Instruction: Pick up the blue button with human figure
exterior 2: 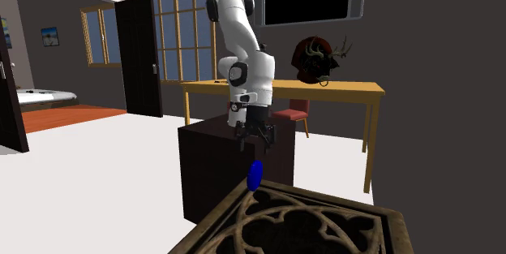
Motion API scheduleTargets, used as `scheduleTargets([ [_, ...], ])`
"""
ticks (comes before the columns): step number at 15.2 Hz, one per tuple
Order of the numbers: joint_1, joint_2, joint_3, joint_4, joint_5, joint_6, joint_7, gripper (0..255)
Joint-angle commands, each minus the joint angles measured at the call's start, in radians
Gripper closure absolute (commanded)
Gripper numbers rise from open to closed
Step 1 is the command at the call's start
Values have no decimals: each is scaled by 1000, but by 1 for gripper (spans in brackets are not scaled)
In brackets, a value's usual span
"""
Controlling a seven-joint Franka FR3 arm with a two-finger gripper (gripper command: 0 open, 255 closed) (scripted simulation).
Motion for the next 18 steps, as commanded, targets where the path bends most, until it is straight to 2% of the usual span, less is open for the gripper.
scheduleTargets([
  [1,53,71,-33,59,-52,-1,57,0],
  [8,112,160,-109,96,-146,48,139,0],
  [10,117,167,-115,99,-154,52,145,0],
  [11,114,167,-114,99,-152,52,141,255],
  [18,114,168,-115,100,-152,52,140,255],
])
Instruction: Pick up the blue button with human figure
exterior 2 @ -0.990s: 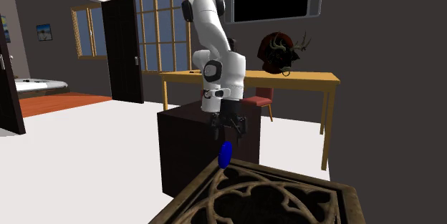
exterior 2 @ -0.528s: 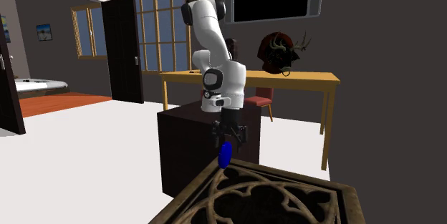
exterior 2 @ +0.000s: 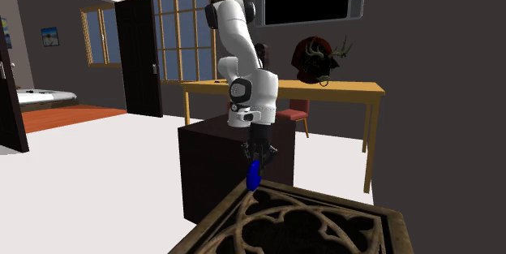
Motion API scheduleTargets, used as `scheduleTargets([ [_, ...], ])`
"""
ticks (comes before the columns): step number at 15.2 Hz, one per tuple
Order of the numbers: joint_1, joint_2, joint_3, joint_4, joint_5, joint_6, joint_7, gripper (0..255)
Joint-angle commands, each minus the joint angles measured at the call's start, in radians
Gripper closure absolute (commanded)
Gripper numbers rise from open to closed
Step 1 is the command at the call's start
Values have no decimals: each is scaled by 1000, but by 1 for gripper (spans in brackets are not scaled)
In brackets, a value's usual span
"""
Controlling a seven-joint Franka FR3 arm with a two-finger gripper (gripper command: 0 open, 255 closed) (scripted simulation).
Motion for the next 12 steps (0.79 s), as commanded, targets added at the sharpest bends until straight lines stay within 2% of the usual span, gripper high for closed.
scheduleTargets([
  [1,0,1,0,0,0,0,0,255],
  [2,3,0,-1,-1,-2,0,5,255],
  [12,-81,-126,107,-52,135,-70,-114,255],
])
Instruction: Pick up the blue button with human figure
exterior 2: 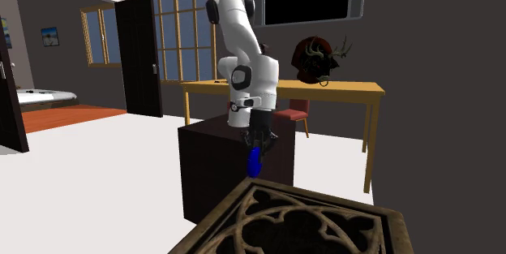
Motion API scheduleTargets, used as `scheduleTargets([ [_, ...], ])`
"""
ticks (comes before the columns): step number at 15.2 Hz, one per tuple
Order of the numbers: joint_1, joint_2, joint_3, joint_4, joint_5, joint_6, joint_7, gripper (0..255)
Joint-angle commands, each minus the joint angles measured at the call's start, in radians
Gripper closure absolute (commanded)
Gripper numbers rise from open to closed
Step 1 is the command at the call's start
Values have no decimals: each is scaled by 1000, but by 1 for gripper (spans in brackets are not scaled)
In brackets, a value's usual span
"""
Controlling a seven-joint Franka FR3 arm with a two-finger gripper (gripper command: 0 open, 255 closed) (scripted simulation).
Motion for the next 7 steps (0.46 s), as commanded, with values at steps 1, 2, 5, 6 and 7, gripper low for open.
scheduleTargets([
  [1,-17,-27,23,-9,32,-16,-25,255],
  [2,-25,-40,34,-13,47,-23,-38,255],
  [5,-49,-77,66,-22,94,-46,-76,255],
  [6,-50,-79,67,-22,96,-47,-78,255],
  [7,-50,-79,67,-23,96,-47,-78,255],
])
